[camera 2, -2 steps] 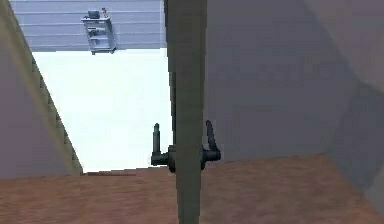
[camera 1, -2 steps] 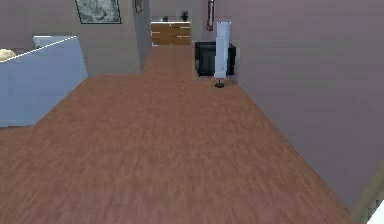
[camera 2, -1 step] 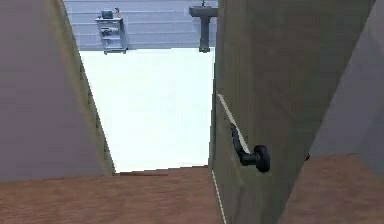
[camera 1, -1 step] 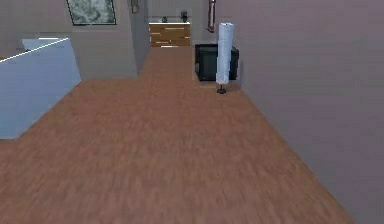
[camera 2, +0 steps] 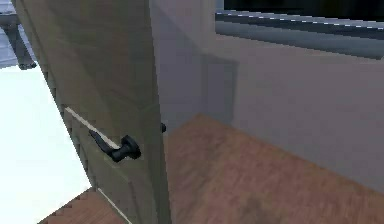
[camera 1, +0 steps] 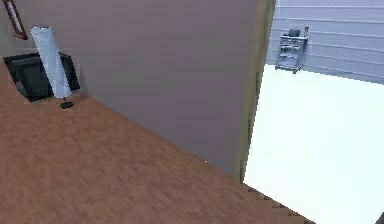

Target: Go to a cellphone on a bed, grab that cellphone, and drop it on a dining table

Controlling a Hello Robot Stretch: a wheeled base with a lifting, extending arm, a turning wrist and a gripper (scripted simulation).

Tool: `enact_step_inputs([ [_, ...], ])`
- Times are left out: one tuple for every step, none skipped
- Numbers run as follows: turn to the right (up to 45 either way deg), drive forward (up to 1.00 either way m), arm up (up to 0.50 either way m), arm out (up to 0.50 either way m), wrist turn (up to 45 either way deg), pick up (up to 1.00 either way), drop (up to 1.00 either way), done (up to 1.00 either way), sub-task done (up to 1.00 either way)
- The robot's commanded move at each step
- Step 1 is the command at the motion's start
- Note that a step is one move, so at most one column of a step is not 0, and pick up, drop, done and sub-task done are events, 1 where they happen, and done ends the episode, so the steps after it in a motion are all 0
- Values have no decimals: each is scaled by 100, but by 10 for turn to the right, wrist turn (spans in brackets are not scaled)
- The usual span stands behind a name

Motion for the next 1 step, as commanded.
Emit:
enact_step_inputs([
  [150, 0, 0, 0, 0, 0, 0, 0, 0],
])
